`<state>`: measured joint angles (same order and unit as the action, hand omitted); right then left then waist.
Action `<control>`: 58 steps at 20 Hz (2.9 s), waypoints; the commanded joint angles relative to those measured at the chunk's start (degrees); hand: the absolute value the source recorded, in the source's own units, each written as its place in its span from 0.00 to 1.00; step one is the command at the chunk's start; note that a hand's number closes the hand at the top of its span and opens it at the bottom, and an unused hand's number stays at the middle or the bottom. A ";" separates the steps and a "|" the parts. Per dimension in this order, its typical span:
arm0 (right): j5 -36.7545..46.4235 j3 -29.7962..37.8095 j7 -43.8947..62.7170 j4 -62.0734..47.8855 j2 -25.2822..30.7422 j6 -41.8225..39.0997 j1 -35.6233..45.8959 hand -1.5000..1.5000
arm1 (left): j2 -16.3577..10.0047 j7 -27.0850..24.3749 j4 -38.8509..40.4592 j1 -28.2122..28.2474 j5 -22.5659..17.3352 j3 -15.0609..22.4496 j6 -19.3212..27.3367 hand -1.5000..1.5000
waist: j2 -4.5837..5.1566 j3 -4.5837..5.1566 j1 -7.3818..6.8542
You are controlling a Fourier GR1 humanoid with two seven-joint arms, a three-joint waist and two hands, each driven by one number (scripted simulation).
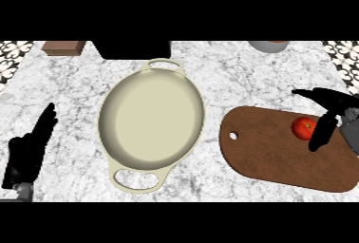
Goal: Pick the tomato from the cutting board and place it in the pot
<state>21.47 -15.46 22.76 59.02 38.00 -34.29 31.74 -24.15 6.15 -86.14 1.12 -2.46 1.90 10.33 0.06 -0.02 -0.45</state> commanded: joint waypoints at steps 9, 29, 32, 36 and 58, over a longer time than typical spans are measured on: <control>11.63 3.25 -2.70 -10.23 -7.31 1.36 3.73 0.00 | 2.50 -0.03 -2.40 1.76 2.40 -3.38 -3.83 0.50 | 0.02 0.01 -0.24; 22.20 7.29 -16.25 -13.70 -8.72 2.06 2.01 1.00 | 6.05 -1.08 -0.11 1.40 7.00 -7.73 -7.28 0.50 | -0.07 0.03 0.20; 23.17 7.96 -18.15 -10.85 -8.10 3.40 -1.40 1.00 | 6.27 3.58 -2.15 -1.61 7.11 -8.36 -7.20 0.50 | -0.11 0.02 0.40; 25.78 -5.49 -8.85 -1.23 -34.83 7.90 4.17 1.00 | 6.89 2.84 -2.12 -1.12 8.12 -5.26 -6.67 0.50 | -1.32 0.20 -1.97; 28.48 -39.66 51.45 32.83 -37.98 39.24 26.36 1.00 | 6.60 2.20 0.93 -4.27 7.06 -5.53 -8.80 0.50 | -0.83 0.22 -4.40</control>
<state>51.17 -52.28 60.95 88.13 0.36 -0.37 53.85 -17.30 8.52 -85.52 -2.89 5.49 -2.78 2.03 -1.12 0.19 -4.91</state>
